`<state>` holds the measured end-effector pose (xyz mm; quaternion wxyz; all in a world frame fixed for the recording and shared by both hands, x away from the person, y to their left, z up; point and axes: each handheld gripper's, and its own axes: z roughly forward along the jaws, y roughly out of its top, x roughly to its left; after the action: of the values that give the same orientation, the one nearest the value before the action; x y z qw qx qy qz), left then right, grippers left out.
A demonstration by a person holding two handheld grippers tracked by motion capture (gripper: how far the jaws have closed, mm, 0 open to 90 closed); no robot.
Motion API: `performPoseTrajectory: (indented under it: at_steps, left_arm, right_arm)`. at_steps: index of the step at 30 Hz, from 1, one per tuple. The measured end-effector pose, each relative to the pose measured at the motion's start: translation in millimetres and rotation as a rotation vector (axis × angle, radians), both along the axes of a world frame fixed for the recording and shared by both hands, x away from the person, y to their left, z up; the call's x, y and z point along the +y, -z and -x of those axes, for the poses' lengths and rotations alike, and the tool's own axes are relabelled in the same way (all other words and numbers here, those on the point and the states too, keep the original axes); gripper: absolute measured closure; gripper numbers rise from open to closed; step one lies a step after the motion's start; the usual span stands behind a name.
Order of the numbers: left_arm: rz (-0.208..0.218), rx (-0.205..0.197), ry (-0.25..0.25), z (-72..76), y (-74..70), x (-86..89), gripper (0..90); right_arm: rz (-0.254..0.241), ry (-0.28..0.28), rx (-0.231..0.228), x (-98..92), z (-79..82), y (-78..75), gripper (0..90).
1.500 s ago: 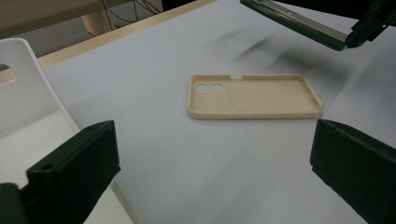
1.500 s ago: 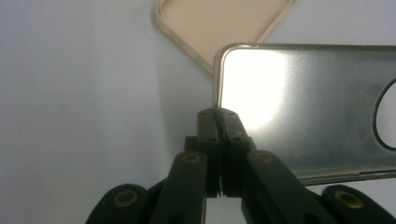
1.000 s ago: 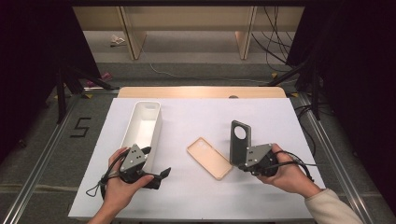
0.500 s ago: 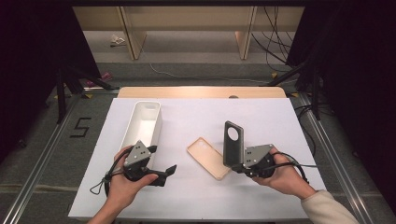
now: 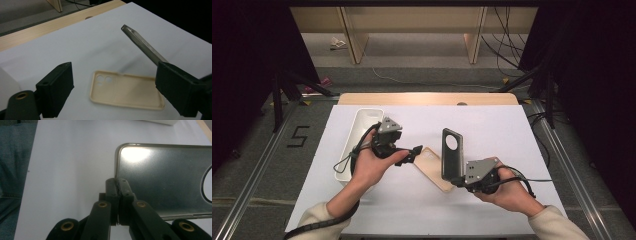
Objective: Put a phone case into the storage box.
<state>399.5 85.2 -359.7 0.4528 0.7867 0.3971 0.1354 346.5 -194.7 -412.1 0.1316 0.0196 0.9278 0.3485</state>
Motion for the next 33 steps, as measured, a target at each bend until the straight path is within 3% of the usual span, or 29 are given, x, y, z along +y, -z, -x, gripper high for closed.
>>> performPoseTrajectory:
  at_steps: [4,9,16,19,29,33]
  left_arm:
    - [-0.019,0.047,0.011,-20.3,-0.7,-13.5,15.6]
    - [-0.024,0.108,0.035,-35.0,-1.4,-32.8,17.8]
    - [-0.043,0.216,0.008,-54.9,2.7,-57.8,26.1]
    - [-0.057,0.245,-0.004,-62.6,5.3,-64.4,29.9]
    - [-0.063,0.327,-0.019,-72.8,12.6,-73.7,44.0]
    - [-0.041,0.340,-0.039,-74.2,13.7,-73.0,52.2]
  right_arm:
    - [-0.001,-0.009,-0.005,5.1,1.9,-0.4,89.4]
    - [0.002,-0.018,-0.013,9.2,3.8,-0.2,89.4]
    - [0.017,-0.021,-0.030,11.4,4.1,0.1,89.4]
    - [0.021,-0.025,-0.038,12.0,3.7,0.6,89.4]
    - [0.051,-0.019,-0.060,12.8,4.5,1.6,89.3]
    - [0.055,-0.027,-0.067,13.3,3.8,2.5,89.4]
